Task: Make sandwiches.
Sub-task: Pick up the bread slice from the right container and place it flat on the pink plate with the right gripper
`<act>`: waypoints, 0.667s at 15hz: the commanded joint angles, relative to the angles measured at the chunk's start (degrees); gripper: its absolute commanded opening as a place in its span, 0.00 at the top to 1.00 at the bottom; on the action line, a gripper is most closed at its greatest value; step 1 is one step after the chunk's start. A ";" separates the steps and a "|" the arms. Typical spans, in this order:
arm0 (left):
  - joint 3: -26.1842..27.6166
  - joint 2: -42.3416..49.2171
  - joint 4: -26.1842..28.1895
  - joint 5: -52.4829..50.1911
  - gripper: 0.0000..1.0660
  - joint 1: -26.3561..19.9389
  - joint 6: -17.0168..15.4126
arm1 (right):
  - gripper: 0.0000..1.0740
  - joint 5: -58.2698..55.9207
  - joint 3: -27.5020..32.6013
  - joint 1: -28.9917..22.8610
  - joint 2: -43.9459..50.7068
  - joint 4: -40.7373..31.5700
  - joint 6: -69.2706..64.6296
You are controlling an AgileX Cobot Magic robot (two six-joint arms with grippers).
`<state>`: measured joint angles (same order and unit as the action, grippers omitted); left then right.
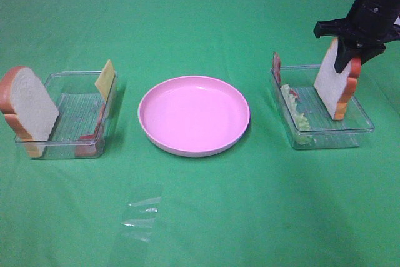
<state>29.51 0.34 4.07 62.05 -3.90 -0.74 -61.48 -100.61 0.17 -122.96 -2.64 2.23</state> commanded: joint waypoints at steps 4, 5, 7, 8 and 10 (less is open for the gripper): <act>0.06 0.63 0.52 -0.63 0.08 -0.06 -0.11 | 1.00 -4.07 -1.38 0.11 3.32 -0.17 -0.57; 0.06 0.63 0.52 -0.63 0.08 -0.06 -0.11 | 1.00 -5.04 -2.12 0.11 4.58 -0.17 -1.60; 0.06 0.63 0.52 -0.63 0.08 -0.06 -0.11 | 1.00 -5.61 -3.27 0.11 7.96 -0.23 -2.64; 0.06 0.63 0.52 -0.63 0.08 -0.06 -0.11 | 1.00 -6.99 -3.27 0.11 11.63 -0.80 -3.38; 0.06 0.63 0.52 -0.63 0.08 -0.06 -0.11 | 1.00 -7.45 -3.27 0.11 15.36 -3.90 -3.04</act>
<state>29.51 0.34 4.07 62.05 -3.90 -0.74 -68.30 -103.48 0.17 -109.61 -4.81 -0.80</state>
